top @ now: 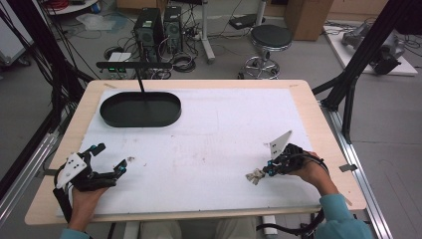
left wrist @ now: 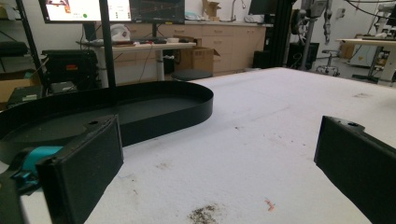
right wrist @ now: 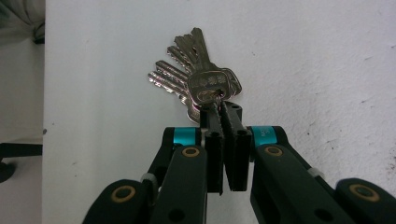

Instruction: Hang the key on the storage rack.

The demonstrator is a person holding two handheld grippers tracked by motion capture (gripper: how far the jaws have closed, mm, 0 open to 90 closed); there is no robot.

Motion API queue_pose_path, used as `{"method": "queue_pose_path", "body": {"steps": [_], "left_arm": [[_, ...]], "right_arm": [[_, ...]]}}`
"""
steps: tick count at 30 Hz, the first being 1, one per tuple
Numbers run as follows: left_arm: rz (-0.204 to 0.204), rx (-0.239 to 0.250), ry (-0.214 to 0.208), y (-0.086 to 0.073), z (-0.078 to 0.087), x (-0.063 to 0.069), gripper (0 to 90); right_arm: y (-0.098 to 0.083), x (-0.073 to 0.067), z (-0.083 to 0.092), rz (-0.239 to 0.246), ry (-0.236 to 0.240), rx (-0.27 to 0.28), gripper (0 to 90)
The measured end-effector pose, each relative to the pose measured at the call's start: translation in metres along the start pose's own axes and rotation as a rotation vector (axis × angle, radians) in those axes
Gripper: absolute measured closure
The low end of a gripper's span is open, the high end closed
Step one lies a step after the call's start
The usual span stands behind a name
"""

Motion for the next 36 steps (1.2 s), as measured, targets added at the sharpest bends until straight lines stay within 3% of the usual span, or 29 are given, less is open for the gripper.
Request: {"method": "queue_pose_path", "body": {"steps": [7, 9, 16, 23, 25, 26, 32, 36], "left_arm": [[0.001, -0.001, -0.001, 0.0, 0.0, 0.0, 1.7], [-0.006, -0.001, 0.0, 0.0, 0.0, 0.0, 1.7], [0.017, -0.005, 0.003, 0.0, 0.0, -0.002, 1.7], [0.033, -0.044, -0.014, 0.001, -0.004, -0.003, 1.7], [0.026, -0.041, -0.026, 0.006, -0.004, -0.004, 1.7], [0.02, -0.041, -0.033, 0.01, -0.004, -0.004, 1.7], [-0.01, -0.037, -0.085, 0.037, -0.008, -0.007, 1.7], [-0.024, -0.028, -0.13, 0.056, -0.014, -0.009, 1.7]], "right_arm": [[0.004, -0.002, 0.003, -0.069, 0.0, 0.043, 88.7], [0.01, -0.004, 0.009, -0.084, -0.006, 0.109, 88.8], [0.02, -0.009, 0.019, -0.117, 0.008, 0.208, 88.7], [0.044, -0.014, 0.034, -0.135, 0.037, 0.372, 88.7], [0.051, -0.016, 0.038, -0.135, 0.043, 0.405, 88.7], [0.062, -0.02, 0.042, -0.133, 0.057, 0.455, 88.7], [0.088, -0.023, 0.053, -0.128, 0.05, 0.527, 88.7], [0.116, -0.023, 0.063, -0.143, 0.061, 0.594, 88.6]]}}
Point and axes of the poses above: each handheld gripper's, and its own axes: z roughly backward along the jaws, y roughly out of its top, x roughly to its right, the point moved 9 cm from there along -z, roughly forward along the jaws, and after that the axes turned 12 degrees about -z, right-handed, at the moved point
